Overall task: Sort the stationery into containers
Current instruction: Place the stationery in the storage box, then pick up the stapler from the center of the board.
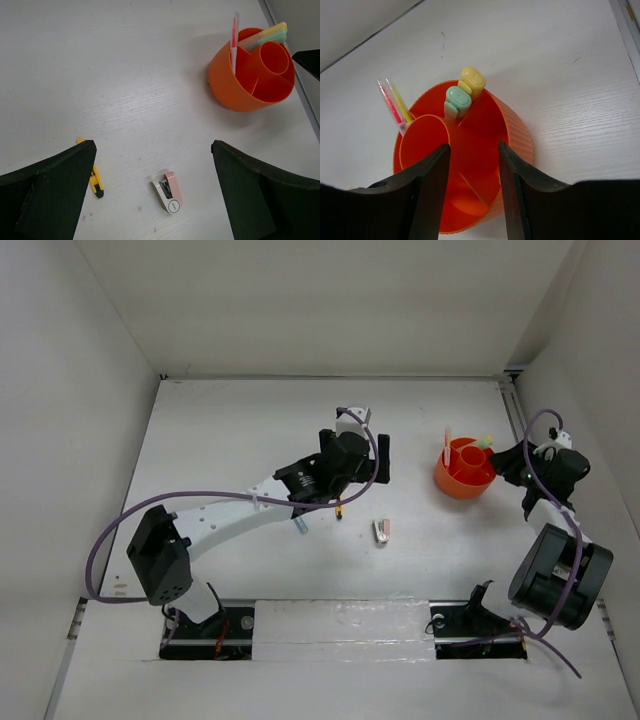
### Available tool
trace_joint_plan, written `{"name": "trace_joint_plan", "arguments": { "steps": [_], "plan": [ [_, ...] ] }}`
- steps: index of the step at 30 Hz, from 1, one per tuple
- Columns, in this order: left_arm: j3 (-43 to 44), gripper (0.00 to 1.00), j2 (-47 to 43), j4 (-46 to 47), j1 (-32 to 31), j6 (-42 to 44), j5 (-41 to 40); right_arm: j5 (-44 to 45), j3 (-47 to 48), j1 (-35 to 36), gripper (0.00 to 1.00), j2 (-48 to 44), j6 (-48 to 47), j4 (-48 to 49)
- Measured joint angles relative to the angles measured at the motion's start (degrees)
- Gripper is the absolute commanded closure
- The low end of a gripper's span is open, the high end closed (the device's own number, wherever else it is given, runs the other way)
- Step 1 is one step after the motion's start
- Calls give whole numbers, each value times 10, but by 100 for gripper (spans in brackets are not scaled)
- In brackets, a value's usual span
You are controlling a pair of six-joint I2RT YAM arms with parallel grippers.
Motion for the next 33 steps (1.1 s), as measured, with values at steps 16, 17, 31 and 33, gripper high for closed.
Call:
{"name": "trace_joint_plan", "arguments": {
  "steps": [16, 17, 31, 33],
  "plan": [
    [79, 0, 99, -71, -37, -31, -1, 95, 63, 58, 0, -211, -22, -135],
    [87, 0, 114, -80, -39, -42, 4, 109, 80, 76, 0, -215, -31, -153],
    [145, 5, 265, -232, -93, -272, -10, 239, 140, 250, 0, -210, -81, -275],
    [145, 6, 272, -244, -97, -296, -9, 243, 140, 267, 0, -209, -83, -278]
  ]
}}
